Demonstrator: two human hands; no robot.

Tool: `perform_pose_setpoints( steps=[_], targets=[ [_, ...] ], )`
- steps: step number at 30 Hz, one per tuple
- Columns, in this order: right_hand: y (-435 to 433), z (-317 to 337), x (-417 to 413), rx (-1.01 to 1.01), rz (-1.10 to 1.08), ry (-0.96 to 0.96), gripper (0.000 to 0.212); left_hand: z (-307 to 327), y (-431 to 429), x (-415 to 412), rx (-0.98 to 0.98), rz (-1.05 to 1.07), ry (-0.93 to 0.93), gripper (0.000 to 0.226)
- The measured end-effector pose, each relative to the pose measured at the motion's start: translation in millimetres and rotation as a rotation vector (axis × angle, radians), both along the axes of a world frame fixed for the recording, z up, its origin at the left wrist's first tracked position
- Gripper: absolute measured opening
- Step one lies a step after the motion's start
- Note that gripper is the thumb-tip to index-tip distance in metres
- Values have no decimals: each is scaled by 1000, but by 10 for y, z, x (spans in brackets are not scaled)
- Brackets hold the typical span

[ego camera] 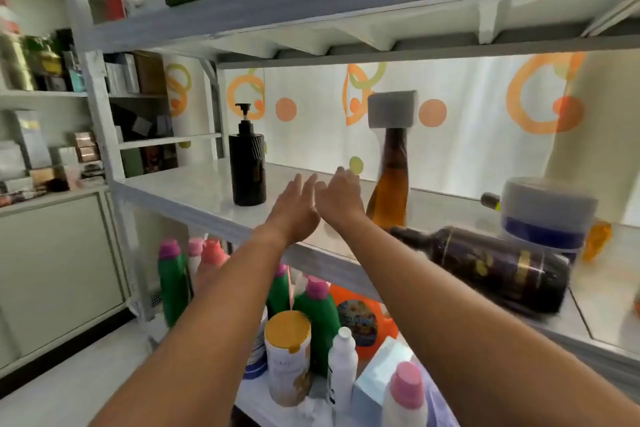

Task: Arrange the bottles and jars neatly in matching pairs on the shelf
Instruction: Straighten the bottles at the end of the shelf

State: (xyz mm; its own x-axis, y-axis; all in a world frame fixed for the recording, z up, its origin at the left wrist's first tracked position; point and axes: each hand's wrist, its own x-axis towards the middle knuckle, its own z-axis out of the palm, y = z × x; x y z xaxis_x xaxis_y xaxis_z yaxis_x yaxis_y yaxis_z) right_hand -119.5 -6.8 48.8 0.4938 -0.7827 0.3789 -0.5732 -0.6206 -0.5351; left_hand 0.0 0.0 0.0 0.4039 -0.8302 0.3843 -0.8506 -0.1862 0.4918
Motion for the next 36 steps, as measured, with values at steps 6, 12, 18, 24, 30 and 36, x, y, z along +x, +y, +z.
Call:
perform_pose_setpoints(
  steps=[6, 12, 18, 24, 30, 36],
  targets=[
    [-314, -52, 343, 315, -151, -364, 70, 248, -118, -303, -222, -325, 1130, 43],
    [-465, -52, 365, 538, -132, -537, 65, 280, -224, -378, -171, -371, 1221, 77],
    [-384, -35, 347, 557, -40, -498, 62, 283, -88, -341, -136, -323, 1225, 67],
    [-134, -67, 450, 661, 7, -599, 66, 318, 235, -149, -100, -243, 1095, 87],
    [224, -165, 642, 615, 194, -470, 11, 178, 418, 427, -197, -45, 1058, 140],
    [413, -215, 889, 527, 230, -400, 11, 177, 578, 591, -220, -2, 1026, 146]
  ],
)
